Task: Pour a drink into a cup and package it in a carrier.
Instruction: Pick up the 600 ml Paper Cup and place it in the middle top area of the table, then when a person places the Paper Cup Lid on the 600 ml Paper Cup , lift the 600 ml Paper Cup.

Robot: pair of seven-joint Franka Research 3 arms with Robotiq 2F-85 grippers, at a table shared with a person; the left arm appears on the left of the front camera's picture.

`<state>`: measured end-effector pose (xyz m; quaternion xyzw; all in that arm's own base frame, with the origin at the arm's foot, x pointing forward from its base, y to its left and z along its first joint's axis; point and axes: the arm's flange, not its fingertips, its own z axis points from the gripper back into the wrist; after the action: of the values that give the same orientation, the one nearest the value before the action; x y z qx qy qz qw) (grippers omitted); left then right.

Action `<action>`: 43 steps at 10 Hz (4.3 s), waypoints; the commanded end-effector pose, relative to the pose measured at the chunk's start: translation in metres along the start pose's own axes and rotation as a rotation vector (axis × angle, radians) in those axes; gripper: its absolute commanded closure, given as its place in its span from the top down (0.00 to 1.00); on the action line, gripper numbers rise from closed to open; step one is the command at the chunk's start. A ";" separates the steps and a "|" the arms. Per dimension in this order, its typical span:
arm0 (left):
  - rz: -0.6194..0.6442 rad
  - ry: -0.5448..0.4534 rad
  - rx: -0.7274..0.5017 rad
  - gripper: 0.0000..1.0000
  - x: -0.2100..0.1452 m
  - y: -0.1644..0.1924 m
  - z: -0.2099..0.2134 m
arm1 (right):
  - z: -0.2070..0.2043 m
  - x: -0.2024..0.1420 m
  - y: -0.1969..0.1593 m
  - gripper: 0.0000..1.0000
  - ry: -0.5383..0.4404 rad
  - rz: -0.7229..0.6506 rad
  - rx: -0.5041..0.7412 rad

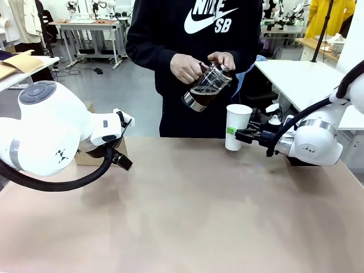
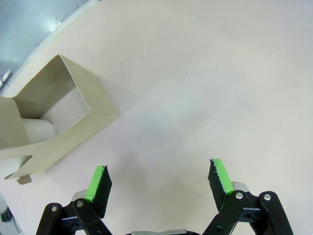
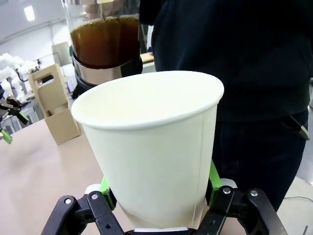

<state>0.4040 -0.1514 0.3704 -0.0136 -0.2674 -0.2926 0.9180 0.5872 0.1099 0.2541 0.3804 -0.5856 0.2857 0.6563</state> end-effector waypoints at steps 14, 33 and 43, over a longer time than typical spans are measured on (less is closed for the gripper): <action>0.000 0.000 -0.001 1.00 0.000 0.000 0.000 | -0.002 0.001 0.003 0.80 -0.003 -0.011 -0.001; 0.000 0.000 -0.001 1.00 0.000 0.000 0.000 | -0.002 0.001 0.003 0.80 -0.003 -0.011 -0.001; 0.000 0.000 -0.001 1.00 0.000 0.000 0.000 | -0.002 0.001 0.003 0.80 -0.003 -0.011 -0.001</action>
<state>0.4040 -0.1514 0.3704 -0.0136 -0.2674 -0.2926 0.9180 0.5866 0.1101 0.2530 0.3813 -0.5844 0.2849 0.6572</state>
